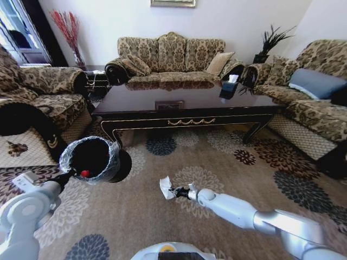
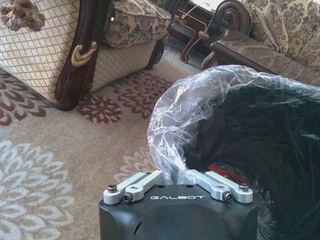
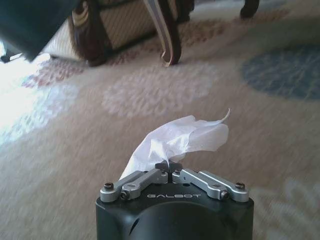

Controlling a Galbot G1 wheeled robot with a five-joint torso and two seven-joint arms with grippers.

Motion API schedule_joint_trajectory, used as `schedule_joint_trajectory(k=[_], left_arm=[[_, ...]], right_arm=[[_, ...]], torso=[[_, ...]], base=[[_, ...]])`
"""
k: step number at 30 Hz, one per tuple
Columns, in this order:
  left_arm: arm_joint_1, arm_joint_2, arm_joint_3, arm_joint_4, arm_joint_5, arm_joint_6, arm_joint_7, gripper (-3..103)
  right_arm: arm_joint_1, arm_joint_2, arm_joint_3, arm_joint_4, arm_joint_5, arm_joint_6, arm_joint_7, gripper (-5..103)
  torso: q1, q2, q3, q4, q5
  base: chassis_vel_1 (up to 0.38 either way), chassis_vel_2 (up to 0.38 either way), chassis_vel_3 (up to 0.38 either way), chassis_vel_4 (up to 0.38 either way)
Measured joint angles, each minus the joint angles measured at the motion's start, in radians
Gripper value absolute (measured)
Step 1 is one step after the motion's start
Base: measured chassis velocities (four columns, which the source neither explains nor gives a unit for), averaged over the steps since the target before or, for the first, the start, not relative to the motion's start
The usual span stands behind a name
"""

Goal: Move to the front of the table and pick up the trash from the floor, then place it into the trash bin.

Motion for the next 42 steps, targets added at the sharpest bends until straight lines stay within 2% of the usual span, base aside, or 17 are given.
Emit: schedule_joint_trajectory(k=[5, 9, 12, 15, 19, 21, 24, 27, 28, 30, 32, 36, 42], left_arm=[[-0.004, 0.000, 0.012, 0.020, 0.005, 0.000, 0.013, 2], [-0.008, -0.005, 0.026, 0.033, 0.007, 0.000, 0.017, 2], [-0.008, -0.006, 0.029, 0.038, 0.007, 0.000, 0.018, 2], [-0.012, -0.005, 0.035, 0.046, 0.006, 0.000, 0.018, 2], [-0.017, -0.008, 0.047, 0.051, 0.004, 0.000, 0.018, 2], [-0.024, -0.015, 0.056, 0.051, 0.001, 0.000, 0.017, 2], [-0.030, -0.018, 0.063, 0.051, -0.001, 0.000, 0.014, 2], [-0.049, -0.018, 0.077, 0.053, -0.021, 0.000, -0.018, 2], [-0.049, -0.018, 0.077, 0.053, -0.021, 0.000, -0.018, 2], [-0.064, -0.017, 0.089, 0.052, -0.073, 0.000, -0.075, 2], [-0.069, -0.016, 0.092, 0.051, -0.090, 0.000, -0.092, 2], [-0.077, -0.012, 0.111, 0.048, -0.129, 0.000, -0.152, 2], [-0.073, -0.012, 0.116, 0.049, -0.129, 0.000, -0.155, 2]], right_arm=[[0.076, -0.043, 0.040, 0.113, 0.126, 0.006, 0.034, 0], [0.184, -0.049, 0.071, 0.185, 0.144, 0.045, 0.015, 0], [0.232, -0.043, 0.076, 0.234, 0.195, 0.044, 0.048, 0], [0.294, -0.010, 0.073, 0.286, 0.259, 0.060, 0.135, 0], [0.356, 0.036, 0.055, 0.323, 0.278, 0.083, 0.187, 0], [0.388, 0.069, 0.029, 0.374, 0.319, 0.084, 0.247, 0], [0.400, 0.096, 0.006, 0.409, 0.331, 0.087, 0.277, 0], [0.421, 0.160, -0.041, 0.434, 0.306, 0.103, 0.286, 0], [0.421, 0.160, -0.041, 0.434, 0.306, 0.103, 0.286, 0], [0.437, 0.218, -0.070, 0.431, 0.263, 0.125, 0.282, 0], [0.442, 0.236, -0.078, 0.426, 0.246, 0.135, 0.277, 0], [0.468, 0.316, -0.103, 0.375, 0.108, 0.182, 0.230, 0], [0.473, 0.357, -0.119, 0.332, 0.000, 0.211, 0.221, 0]], torso=[[0.000, 0.000, 0.000, 0.0000, -0.0001], [0.000, 0.000, 0.000, 0.0002, -0.0003], [0.000, 0.000, 0.000, 0.0000, -0.0003], [0.000, 0.000, 0.000, 0.0002, -0.0002], [0.000, 0.000, 0.000, 0.0001, -0.0004], [0.000, 0.000, 0.000, 0.0001, -0.0005], [0.000, 0.000, 0.000, 0.0001, -0.0003], [0.000, 0.000, 0.000, 0.0000, -0.0003], [0.000, 0.000, 0.000, 0.0000, -0.0003], [0.000, 0.000, 0.000, 0.0001, -0.0005], [0.000, 0.000, 0.000, 0.0002, -0.0005], [0.000, 0.000, 0.000, 0.0002, -0.0004], [0.000, 0.000, 0.000, 0.0000, -0.0004]], base=[[0.000, 0.000, 0.000, 0.000], [0.000, 0.000, 0.000, 0.000], [0.000, 0.000, 0.000, 0.000], [0.000, 0.000, 0.000, 0.000], [0.000, 0.000, 0.000, 0.000], [0.000, 0.000, 0.000, 0.000], [0.000, 0.000, 0.000, 0.000], [0.000, 0.000, 0.000, 0.000], [0.000, 0.000, 0.000, 0.000], [0.000, 0.000, 0.000, 0.000], [0.000, 0.000, 0.000, 0.000], [0.000, 0.000, 0.000, 0.000], [0.000, 0.000, 0.000, 0.000]])
